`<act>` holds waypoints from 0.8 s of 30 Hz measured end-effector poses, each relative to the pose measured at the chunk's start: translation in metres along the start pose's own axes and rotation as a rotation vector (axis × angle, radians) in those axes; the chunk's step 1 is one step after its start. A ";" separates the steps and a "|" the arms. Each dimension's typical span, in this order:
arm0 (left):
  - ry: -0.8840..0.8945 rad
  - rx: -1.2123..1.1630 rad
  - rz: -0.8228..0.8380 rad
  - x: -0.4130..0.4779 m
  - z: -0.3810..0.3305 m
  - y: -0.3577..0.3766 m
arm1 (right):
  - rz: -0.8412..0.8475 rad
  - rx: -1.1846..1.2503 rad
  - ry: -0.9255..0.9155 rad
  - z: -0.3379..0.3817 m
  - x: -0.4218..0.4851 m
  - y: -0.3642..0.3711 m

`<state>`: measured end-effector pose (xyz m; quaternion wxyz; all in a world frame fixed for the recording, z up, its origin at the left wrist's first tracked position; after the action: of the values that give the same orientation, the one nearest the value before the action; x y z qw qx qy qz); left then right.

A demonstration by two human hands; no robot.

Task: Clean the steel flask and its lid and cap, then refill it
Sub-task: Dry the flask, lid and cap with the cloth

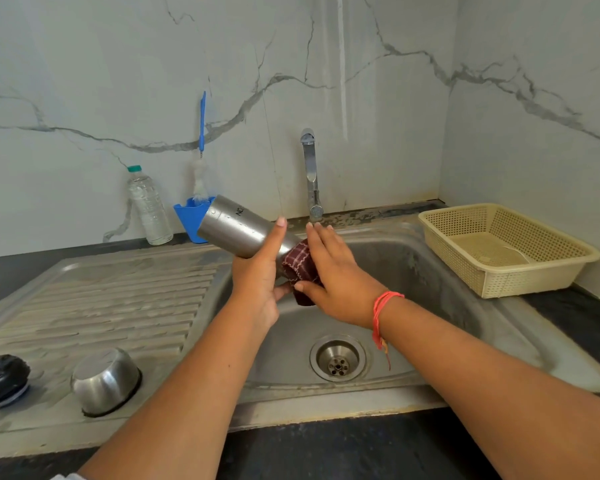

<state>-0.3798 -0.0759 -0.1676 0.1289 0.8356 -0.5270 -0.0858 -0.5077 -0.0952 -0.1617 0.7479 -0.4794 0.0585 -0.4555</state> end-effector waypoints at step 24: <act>0.006 -0.230 0.501 -0.006 -0.023 0.024 | 0.044 1.667 0.508 -0.042 -0.019 -0.025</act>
<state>-0.3969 -0.0781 -0.1385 0.2415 0.6595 -0.7036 -0.1079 -0.5565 -0.1121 -0.1719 0.8278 0.3418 -0.1196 -0.4286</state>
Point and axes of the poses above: each hand's wrist, its own x-axis towards the middle knuckle, its own y-axis out of the palm, z = x × y, the point moved 7 cm from there along x, towards the middle knuckle, and after that the axes turned 6 degrees about x, right-handed, at the moved point
